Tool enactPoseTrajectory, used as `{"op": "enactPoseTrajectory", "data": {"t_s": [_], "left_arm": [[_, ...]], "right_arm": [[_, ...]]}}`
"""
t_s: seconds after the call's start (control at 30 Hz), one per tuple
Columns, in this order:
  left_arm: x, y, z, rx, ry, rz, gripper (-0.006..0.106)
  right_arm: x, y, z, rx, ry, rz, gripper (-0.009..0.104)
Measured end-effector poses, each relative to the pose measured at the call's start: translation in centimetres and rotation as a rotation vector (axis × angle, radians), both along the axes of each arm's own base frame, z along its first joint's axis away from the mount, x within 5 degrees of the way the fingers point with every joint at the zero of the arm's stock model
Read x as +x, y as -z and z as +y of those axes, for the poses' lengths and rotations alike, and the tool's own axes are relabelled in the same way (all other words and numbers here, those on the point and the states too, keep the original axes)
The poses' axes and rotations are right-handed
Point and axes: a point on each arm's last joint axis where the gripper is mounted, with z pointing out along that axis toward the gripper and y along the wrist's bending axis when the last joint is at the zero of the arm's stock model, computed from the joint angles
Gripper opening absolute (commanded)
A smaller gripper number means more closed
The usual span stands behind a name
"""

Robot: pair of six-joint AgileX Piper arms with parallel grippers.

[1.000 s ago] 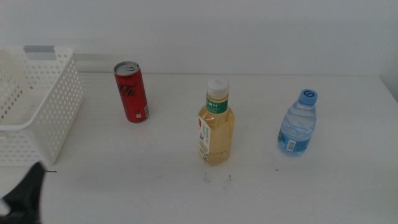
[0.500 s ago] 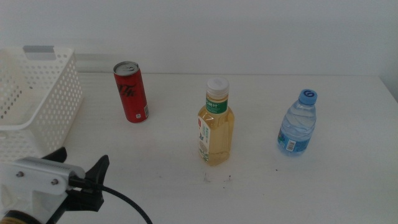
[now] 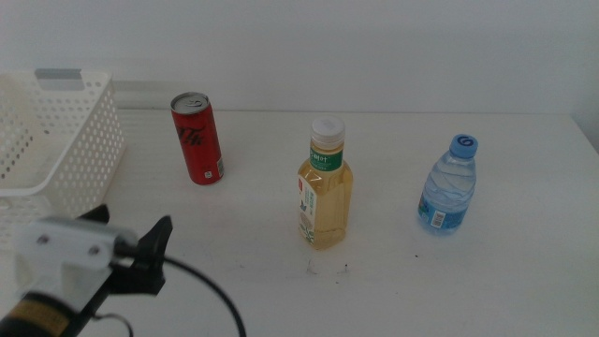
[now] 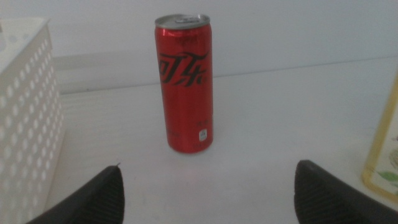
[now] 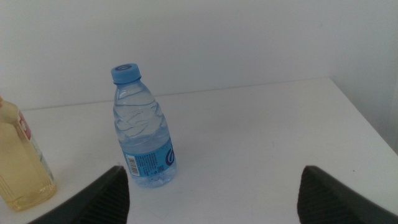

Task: Use arms to grab the bottles and put them into the dustbin to the left of the table.

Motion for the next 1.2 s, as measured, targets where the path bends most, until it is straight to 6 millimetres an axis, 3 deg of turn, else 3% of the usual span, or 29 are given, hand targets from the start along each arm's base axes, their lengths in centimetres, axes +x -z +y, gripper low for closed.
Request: {"op": "enactPoseTrajectory", "data": {"t_s": [0.27,0.83,1.2], "left_arm": [[6.1,-1.3,-1.5,0.045,-0.010,0.037,0.094],[17.5,4.7,-4.3,0.043,-0.037,0.062,0.094],[21.6,7.1,-4.1,0.029,-0.081,0.046,0.094]], "right_arm": [[0.0,0.0,0.0,0.000,0.000,0.000,0.087],[0.0,0.0,0.0,0.000,0.000,0.000,0.087],[0.0,0.0,0.0,0.000,0.000,0.000,0.087]]}}
